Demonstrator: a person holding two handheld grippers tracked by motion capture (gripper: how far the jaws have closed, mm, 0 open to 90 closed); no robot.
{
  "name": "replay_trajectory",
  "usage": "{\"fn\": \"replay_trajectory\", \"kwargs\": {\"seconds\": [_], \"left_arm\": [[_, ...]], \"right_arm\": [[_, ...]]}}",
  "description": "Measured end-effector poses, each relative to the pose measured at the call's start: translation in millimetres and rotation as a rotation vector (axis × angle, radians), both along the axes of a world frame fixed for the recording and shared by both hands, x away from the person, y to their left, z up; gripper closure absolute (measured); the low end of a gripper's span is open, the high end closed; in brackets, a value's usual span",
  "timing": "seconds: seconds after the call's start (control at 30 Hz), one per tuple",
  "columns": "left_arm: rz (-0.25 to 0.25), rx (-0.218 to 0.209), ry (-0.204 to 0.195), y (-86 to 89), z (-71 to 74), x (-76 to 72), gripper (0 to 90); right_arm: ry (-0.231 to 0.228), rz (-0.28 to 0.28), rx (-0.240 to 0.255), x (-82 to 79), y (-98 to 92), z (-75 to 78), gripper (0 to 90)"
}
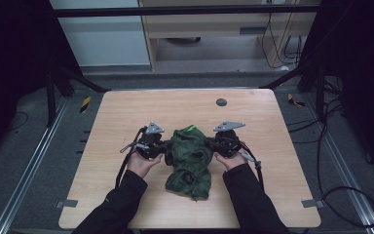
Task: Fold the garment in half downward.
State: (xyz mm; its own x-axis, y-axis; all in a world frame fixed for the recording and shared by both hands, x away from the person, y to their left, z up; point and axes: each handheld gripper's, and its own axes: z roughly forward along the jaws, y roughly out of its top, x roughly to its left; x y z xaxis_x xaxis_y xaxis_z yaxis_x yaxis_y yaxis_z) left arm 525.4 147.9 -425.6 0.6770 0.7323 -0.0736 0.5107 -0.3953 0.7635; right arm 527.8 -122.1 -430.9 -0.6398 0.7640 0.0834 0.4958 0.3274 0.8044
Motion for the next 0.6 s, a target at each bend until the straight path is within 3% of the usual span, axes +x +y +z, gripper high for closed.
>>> {"fn": "replay_trajectory", "kwargs": {"seconds": [0.6], "left_arm": [[-0.027,-0.005,-0.017,6.4,5.6,-32.0,88.4]], "right_arm": [[-0.027,0.071,-0.014,-24.0,2.5,5.2,83.8]]}}
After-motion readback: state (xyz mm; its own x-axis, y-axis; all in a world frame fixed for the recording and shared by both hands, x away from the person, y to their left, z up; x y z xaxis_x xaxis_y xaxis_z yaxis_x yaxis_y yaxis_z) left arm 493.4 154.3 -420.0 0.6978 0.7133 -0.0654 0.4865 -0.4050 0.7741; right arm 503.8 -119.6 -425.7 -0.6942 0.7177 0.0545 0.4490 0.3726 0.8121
